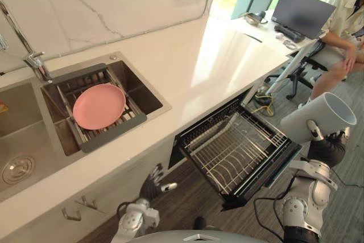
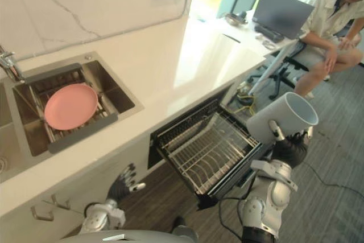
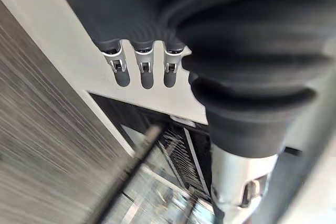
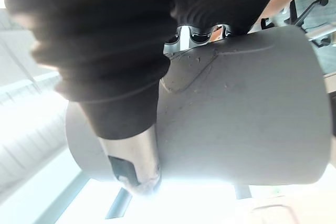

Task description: Walk over to the sink, pick up the cup, carry it to the dishwasher, place the cup inside the dishwasher, then close the dishwasher door

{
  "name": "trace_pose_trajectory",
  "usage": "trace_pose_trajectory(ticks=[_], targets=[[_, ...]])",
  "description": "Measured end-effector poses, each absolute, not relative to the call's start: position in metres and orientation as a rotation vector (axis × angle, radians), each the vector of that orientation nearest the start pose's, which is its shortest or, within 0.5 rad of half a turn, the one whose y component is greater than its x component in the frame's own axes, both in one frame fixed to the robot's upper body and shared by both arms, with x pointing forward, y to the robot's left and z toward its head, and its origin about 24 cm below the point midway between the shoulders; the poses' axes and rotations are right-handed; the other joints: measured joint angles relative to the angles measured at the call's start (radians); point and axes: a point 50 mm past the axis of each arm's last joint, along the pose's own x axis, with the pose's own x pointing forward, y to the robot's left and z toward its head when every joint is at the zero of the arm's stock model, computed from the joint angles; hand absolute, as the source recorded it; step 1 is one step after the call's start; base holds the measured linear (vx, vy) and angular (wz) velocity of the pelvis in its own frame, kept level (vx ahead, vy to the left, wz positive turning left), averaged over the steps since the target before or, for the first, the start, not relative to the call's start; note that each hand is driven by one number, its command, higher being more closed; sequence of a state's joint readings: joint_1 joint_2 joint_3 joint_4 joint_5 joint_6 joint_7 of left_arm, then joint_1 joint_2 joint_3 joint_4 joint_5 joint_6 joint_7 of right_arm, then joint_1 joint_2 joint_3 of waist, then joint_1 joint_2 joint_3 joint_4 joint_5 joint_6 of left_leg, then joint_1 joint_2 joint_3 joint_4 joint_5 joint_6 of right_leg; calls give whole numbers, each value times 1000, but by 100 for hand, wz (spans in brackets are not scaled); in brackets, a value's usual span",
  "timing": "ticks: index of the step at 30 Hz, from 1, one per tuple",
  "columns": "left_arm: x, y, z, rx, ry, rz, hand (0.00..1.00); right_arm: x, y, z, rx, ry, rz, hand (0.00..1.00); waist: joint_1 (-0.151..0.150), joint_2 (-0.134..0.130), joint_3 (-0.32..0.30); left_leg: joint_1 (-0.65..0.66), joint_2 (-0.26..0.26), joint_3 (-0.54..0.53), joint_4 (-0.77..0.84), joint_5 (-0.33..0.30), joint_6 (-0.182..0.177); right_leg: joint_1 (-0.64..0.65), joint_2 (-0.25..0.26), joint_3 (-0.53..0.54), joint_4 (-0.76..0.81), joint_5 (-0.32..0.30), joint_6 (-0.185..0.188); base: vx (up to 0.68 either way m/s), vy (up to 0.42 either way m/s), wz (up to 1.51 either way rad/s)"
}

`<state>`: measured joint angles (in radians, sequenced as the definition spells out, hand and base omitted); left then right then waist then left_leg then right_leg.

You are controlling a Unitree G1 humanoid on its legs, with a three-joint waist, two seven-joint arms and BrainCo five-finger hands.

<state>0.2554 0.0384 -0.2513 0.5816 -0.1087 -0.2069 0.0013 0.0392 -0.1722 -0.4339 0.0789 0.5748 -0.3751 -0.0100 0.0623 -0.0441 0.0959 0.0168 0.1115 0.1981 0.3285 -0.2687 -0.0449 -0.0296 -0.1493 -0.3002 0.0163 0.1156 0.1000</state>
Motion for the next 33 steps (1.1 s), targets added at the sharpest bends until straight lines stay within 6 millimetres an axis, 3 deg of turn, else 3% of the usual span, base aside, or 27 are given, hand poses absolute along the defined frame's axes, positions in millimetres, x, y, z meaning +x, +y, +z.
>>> trace_pose_trajectory(ticks=[6,8,11,13,16,19,25,33], targets=[[129,146,-126,23,708,92,0,216,-301,34,211,-170,-622,100,-3,55,33,-17,1,-28,-17,8,-12,43,17,-20,-97,49,-7,-45,-34,10],[111,180,-137,88,808,216,0,213,-303,28,161,-118,-675,100,-8,65,47,-20,5,-45,-48,24,-23,34,21,-41,-97,45,-13,-35,-57,15],[89,206,-144,186,917,259,0,215,-307,28,135,-87,-712,100,-2,60,86,-25,8,-58,-75,46,-30,26,24,-53,-97,43,-18,-42,-53,14],[66,209,-152,203,1013,257,0,214,-309,28,131,-74,-719,100,-1,55,102,-39,9,-62,-76,49,-29,18,22,-69,-97,42,-18,-31,-8,16],[57,209,-154,190,1045,258,0,216,-312,30,119,-58,-717,100,25,46,118,-63,2,-61,-93,65,-32,-11,15,-73,-97,46,-21,-18,18,10],[58,210,-154,191,1039,246,0,230,-312,40,48,-50,-665,100,31,44,146,-69,-1,-59,-105,74,-31,-15,10,-88,-97,48,-18,8,23,13],[70,205,-152,199,1003,211,0,267,-314,69,-107,-42,-530,100,45,66,191,-113,-20,-55,-106,102,-26,-78,-12,-89,-77,49,-17,18,37,3],[80,202,-149,207,957,187,0,290,-304,71,-298,18,-486,100,45,75,263,-150,-52,-79,-106,125,-9,-116,-42,-95,-42,49,-14,-48,38,9]])
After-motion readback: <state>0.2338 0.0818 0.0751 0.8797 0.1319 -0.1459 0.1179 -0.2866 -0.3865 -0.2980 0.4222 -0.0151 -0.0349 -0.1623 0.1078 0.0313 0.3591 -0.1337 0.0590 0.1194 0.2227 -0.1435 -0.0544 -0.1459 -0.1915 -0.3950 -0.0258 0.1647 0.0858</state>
